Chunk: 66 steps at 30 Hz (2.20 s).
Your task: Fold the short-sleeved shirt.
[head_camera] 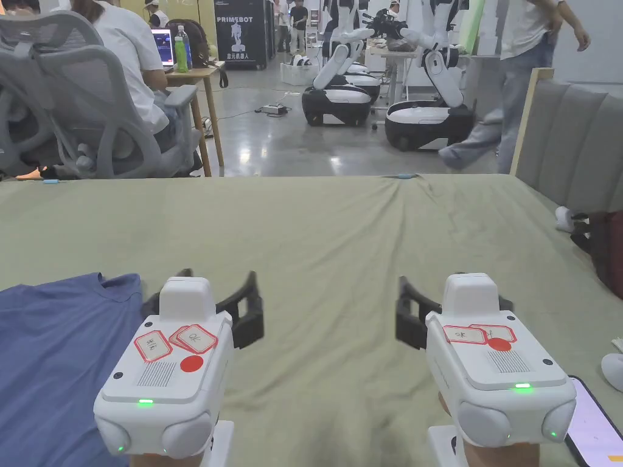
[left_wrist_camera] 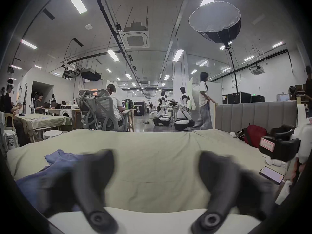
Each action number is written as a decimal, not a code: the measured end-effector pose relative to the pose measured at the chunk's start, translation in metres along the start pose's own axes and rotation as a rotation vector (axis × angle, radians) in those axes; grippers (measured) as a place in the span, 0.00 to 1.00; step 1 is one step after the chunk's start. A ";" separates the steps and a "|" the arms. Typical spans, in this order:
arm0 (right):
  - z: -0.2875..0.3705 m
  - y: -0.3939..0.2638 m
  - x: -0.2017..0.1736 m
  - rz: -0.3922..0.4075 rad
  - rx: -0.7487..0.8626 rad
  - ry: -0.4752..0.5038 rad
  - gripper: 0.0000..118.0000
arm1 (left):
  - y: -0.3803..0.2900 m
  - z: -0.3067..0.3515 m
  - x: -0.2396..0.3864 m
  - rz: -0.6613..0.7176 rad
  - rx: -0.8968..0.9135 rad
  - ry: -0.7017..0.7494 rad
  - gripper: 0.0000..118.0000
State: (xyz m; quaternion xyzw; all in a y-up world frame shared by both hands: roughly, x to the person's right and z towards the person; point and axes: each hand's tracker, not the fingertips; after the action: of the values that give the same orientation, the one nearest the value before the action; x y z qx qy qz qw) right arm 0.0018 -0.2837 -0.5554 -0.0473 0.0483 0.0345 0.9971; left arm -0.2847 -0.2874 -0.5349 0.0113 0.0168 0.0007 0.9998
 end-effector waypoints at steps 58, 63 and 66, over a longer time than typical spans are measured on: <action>-0.111 -0.031 -0.199 0.084 -0.128 0.424 0.01 | -0.109 -0.264 -0.265 0.059 -0.873 0.254 0.60; -0.110 -0.039 -0.199 0.076 -0.154 0.431 0.01 | -0.098 -0.255 -0.279 0.116 -0.828 0.288 0.04; -0.106 -0.041 -0.194 0.071 -0.161 0.428 0.01 | -0.088 -0.254 -0.283 0.126 -0.800 0.255 0.04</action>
State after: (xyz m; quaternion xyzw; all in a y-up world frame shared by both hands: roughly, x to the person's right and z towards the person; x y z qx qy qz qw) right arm -0.1981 -0.3472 -0.6377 -0.1314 0.2575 0.0625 0.9553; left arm -0.5755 -0.3700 -0.7807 -0.3768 0.1380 0.0699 0.9133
